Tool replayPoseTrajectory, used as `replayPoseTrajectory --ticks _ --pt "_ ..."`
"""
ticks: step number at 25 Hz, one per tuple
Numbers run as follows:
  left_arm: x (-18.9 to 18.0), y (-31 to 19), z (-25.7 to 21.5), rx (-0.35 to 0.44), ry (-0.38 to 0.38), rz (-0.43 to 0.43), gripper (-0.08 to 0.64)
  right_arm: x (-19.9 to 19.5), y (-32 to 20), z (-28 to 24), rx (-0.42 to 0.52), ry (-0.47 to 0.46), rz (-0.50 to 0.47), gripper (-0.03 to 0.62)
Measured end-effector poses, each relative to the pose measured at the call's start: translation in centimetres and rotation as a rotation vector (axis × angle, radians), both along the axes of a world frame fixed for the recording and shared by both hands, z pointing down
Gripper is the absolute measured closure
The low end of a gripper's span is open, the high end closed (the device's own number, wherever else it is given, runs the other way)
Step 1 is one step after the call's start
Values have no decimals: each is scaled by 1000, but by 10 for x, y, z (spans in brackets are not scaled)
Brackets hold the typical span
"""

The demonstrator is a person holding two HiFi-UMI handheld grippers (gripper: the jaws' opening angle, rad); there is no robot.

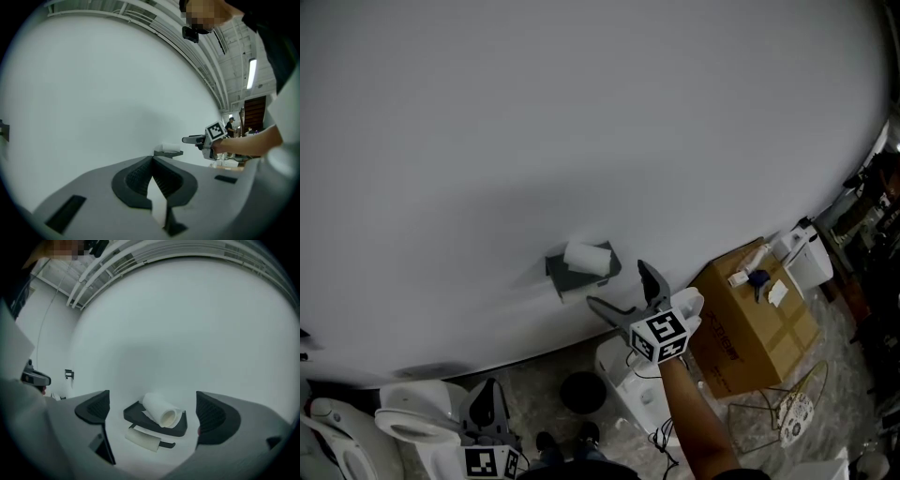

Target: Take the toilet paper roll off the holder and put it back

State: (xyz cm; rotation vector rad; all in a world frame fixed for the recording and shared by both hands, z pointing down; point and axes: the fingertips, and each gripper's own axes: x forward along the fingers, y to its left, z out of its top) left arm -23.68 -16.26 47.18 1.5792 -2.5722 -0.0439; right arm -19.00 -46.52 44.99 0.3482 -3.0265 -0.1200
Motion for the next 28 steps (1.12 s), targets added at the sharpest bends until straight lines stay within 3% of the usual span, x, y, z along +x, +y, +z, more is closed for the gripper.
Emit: replayPoseTrajectory --ticks 9,13,20,26,28 --pt "-7 0 7 -15 11 -37 557 -45 -42 37 -109 73 -36 21" --pt "-8 1 8 -15 14 -50 557 -55 -47 52 -103 134 -51 31" --pt "-10 1 13 -31 23 -66 558 -67 -46 67 -28 226 -74 119" --pt "-14 -1 14 -31 28 -74 557 -69 -51 69 20 249 -55 278" --pt "-14 -2 15 -33 28 -74 557 -67 -51 68 27 248 -57 284"
